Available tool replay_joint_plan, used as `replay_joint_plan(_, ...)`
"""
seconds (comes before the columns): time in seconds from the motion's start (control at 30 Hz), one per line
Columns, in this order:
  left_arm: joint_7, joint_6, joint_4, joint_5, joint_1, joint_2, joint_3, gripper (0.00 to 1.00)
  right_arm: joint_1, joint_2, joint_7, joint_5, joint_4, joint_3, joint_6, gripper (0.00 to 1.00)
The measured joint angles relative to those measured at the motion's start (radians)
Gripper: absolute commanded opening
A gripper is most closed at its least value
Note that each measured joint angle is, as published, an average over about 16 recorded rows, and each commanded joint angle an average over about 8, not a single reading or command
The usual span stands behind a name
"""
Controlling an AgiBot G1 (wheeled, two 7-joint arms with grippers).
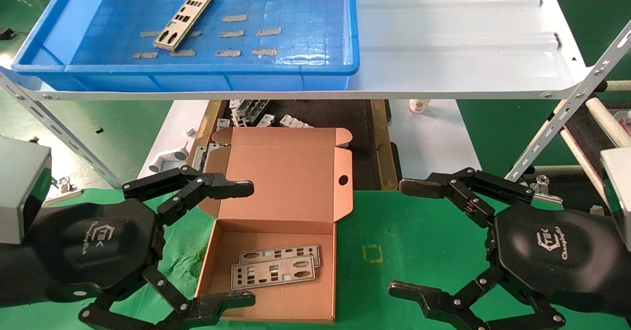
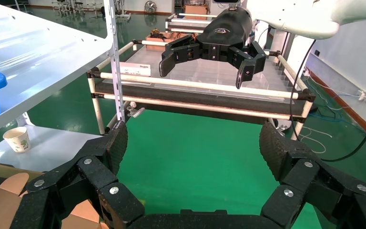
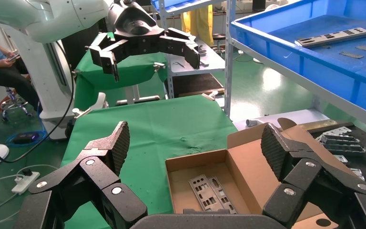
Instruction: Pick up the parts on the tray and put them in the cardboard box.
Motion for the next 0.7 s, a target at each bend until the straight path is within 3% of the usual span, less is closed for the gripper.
replay_joint_plan(0.7, 0.0, 0.0, 0.0, 0.0, 0.0, 0.0, 0.0, 1.0, 0.0, 0.0, 0.0, 0.0, 0.0, 0.0, 0.0, 1.0)
